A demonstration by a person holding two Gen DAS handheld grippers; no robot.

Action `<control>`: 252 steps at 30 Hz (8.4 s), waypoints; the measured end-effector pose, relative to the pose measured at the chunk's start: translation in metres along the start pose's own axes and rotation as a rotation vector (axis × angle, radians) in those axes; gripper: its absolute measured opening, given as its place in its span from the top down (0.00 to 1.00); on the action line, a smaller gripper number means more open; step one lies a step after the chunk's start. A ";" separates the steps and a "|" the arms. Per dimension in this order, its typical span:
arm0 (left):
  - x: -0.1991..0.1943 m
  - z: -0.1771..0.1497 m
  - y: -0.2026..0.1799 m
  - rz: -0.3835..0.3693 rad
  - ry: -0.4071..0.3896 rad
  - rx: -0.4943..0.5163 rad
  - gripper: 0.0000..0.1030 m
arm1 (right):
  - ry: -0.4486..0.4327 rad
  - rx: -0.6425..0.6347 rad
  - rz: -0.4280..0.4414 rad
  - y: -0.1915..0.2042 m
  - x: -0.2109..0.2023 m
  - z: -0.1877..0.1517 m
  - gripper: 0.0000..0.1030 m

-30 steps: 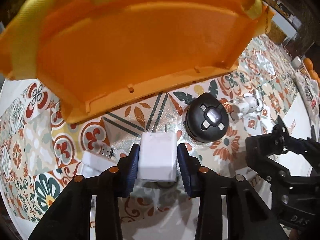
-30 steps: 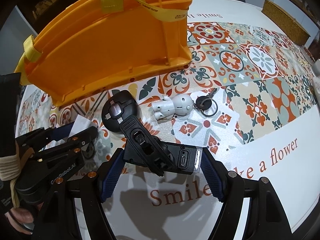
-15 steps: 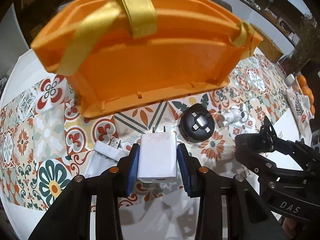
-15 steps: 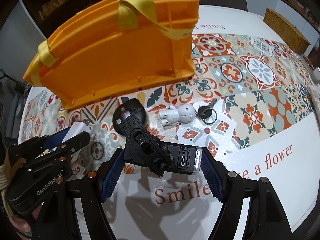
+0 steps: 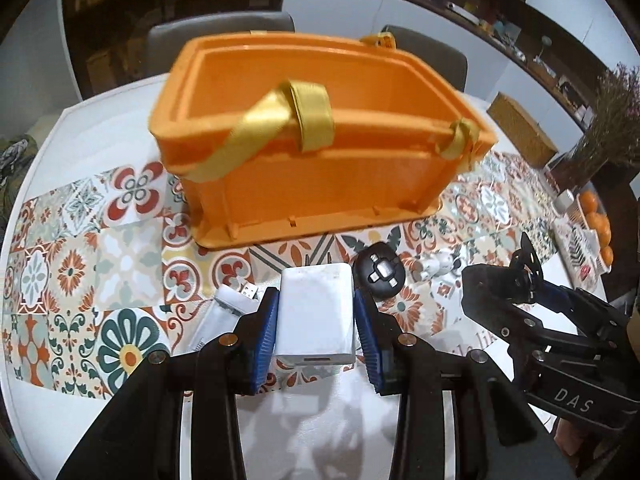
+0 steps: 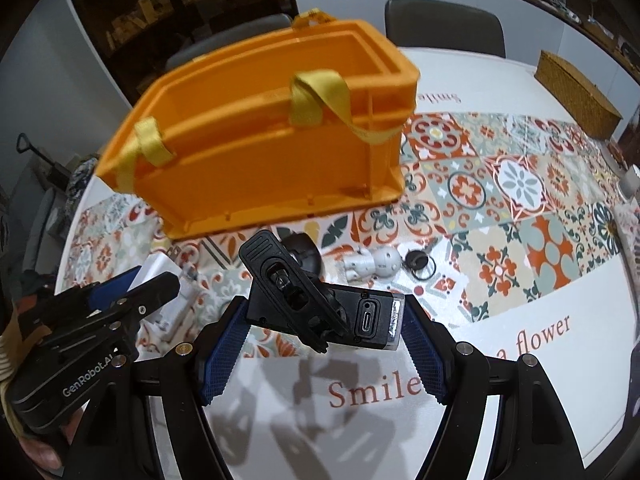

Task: Organize rigid objects
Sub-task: 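Lift the white adapter and black gadget and carry them toward the crate, then carry the white adapter and black gadget over the crate opening, then lower both held objects into the crate and open both tools, then withdraw both tools toward the white battery charger and black round puck, then grasp the white battery charger with the left tool while the right tool grasps the black puck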

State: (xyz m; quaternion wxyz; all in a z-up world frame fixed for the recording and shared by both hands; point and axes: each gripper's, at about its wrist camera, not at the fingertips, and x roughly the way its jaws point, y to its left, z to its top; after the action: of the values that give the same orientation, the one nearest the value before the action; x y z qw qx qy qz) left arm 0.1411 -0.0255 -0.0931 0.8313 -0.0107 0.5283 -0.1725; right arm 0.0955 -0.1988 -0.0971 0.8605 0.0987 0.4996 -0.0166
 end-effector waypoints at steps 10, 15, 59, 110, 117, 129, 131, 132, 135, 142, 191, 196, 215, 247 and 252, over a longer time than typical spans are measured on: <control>-0.039 0.009 0.001 0.015 -0.088 -0.009 0.63 | -0.077 -0.035 0.037 0.012 -0.027 0.011 0.27; -0.054 0.014 0.000 0.024 -0.130 0.004 0.63 | -0.104 -0.047 0.052 0.016 -0.036 0.017 0.27; -0.077 0.111 -0.003 0.059 -0.270 0.071 0.63 | -0.221 -0.113 0.049 0.038 -0.050 0.119 0.27; 0.017 0.152 0.024 0.222 0.014 0.005 0.27 | 0.064 -0.183 -0.065 0.039 0.043 0.181 0.27; 0.009 0.146 0.033 0.285 0.000 -0.020 0.17 | 0.086 -0.199 -0.065 0.044 0.049 0.178 0.27; -0.006 0.132 0.040 0.290 -0.011 -0.069 0.13 | 0.020 -0.200 -0.081 0.044 0.025 0.166 0.19; -0.010 0.130 0.040 0.285 -0.015 -0.077 0.12 | -0.003 -0.203 -0.078 0.045 0.015 0.162 0.19; -0.014 0.128 0.040 0.280 -0.019 -0.082 0.12 | -0.011 -0.204 -0.075 0.045 0.011 0.161 0.19; -0.024 0.123 0.038 0.275 -0.030 -0.090 0.12 | -0.037 -0.206 -0.063 0.046 -0.001 0.156 0.19; -0.045 0.112 0.036 0.287 -0.065 -0.106 0.12 | -0.093 -0.211 -0.027 0.048 -0.025 0.140 0.19; -0.036 -0.005 0.036 0.303 0.010 -0.198 0.08 | -0.102 -0.204 0.091 0.035 -0.023 0.028 0.19; -0.025 -0.014 0.041 0.290 0.040 -0.221 0.08 | -0.096 -0.202 0.114 0.034 -0.013 0.023 0.19; 0.025 -0.018 0.044 0.327 0.133 -0.194 0.08 | -0.002 -0.184 0.153 0.025 0.048 0.017 0.20; 0.076 -0.023 0.052 0.348 0.225 -0.195 0.08 | 0.121 -0.230 0.048 0.032 0.132 0.013 0.45; 0.076 -0.025 0.055 0.349 0.230 -0.203 0.08 | 0.108 -0.249 0.027 0.037 0.132 0.011 0.45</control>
State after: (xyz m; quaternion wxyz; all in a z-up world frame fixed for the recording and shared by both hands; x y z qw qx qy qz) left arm 0.1631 0.0076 -0.1815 0.7775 0.0170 0.6280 0.0277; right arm 0.1757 -0.1552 -0.1998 0.8380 -0.0015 0.5420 0.0625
